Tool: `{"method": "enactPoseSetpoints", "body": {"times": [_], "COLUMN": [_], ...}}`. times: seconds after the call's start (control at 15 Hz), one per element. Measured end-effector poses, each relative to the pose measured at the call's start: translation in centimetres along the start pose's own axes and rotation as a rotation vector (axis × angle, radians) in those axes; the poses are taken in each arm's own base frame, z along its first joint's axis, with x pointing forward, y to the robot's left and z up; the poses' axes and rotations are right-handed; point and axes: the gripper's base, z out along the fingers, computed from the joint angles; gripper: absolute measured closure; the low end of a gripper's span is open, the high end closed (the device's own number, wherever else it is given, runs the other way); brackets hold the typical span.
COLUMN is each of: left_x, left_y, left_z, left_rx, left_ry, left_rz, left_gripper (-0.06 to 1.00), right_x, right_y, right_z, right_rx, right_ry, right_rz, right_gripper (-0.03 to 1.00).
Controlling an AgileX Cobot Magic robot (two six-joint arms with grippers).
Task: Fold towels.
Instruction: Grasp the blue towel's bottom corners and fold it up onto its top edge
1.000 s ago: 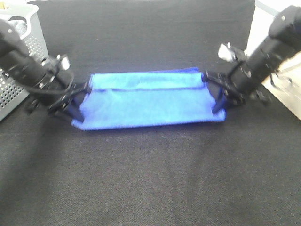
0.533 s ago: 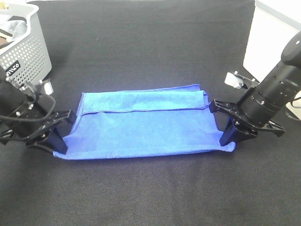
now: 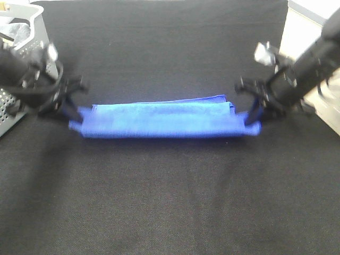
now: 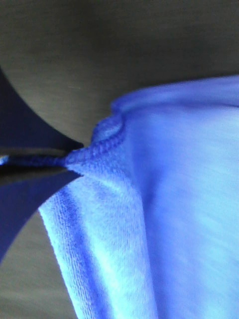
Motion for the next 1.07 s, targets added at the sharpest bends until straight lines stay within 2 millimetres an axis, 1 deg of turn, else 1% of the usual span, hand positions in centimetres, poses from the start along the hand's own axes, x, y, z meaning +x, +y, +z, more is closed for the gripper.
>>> {"method": "enactPoseSetpoints", "body": {"times": [0.13, 0.2, 0.27, 0.4, 0.53, 0.6, 0.67, 0.73, 0.8, 0.87, 0.93, 1.0, 1.07], "left_x": [-1.9, -2.9, -4.1, -4.9, -5.7, -5.9, -6.1, -6.2, -6.2, -6.2, -6.3, -6.3, -6.4], "left_y": [-0.2, 0.1, 0.9, 1.4, 2.1, 2.3, 2.6, 2.8, 2.8, 3.0, 3.1, 3.0, 3.0], "left_z": [-0.4, -0.5, -0.1, 1.3, 3.4, 4.3, 5.3, 6.1, 6.1, 6.7, 6.8, 6.8, 6.7], "left_rx": [0.000, -0.003, -0.009, -0.014, -0.014, -0.005, 0.000, 0.005, 0.005, 0.008, 0.010, 0.010, 0.010], "left_ry": [-0.055, -0.075, -0.091, -0.082, -0.062, -0.056, -0.045, -0.036, -0.036, -0.028, -0.031, -0.032, -0.035], "left_rz": [-0.006, -0.019, -0.037, -0.040, -0.053, -0.067, -0.084, -0.099, -0.099, -0.108, -0.110, -0.110, -0.108], "left_gripper": [0.93, 0.93, 0.93, 0.93, 0.93, 0.93, 0.90, 0.84, 0.84, 0.72, 0.49, 0.40, 0.22], "right_x": [-2.2, -3.3, -4.9, -6.4, -7.1, -7.1, -7.1, -7.0, -7.0, -7.0, -7.1, -7.2, -7.2], "right_y": [0.2, 0.2, 0.2, 0.0, -0.5, -0.8, -1.0, -1.2, -1.2, -1.3, -1.3, -1.3, -1.1], "right_z": [0.6, 1.0, 1.8, 2.8, 4.2, 4.9, 5.4, 5.9, 5.9, 6.1, 6.1, 6.0, 5.8], "right_rx": [-0.010, -0.017, -0.023, -0.027, -0.017, -0.008, -0.003, -0.001, -0.001, 0.001, 0.001, 0.000, -0.006], "right_ry": [-0.014, -0.018, -0.031, -0.046, -0.041, -0.033, -0.026, -0.020, -0.020, -0.020, -0.024, -0.026, -0.012], "right_rz": [-0.018, -0.025, -0.035, -0.043, -0.050, -0.052, -0.051, -0.047, -0.047, -0.045, -0.045, -0.043, -0.041], "right_gripper": [0.97, 0.97, 0.97, 0.97, 0.97, 0.97, 0.96, 0.90, 0.90, 0.81, 0.63, 0.43, 0.21]}}
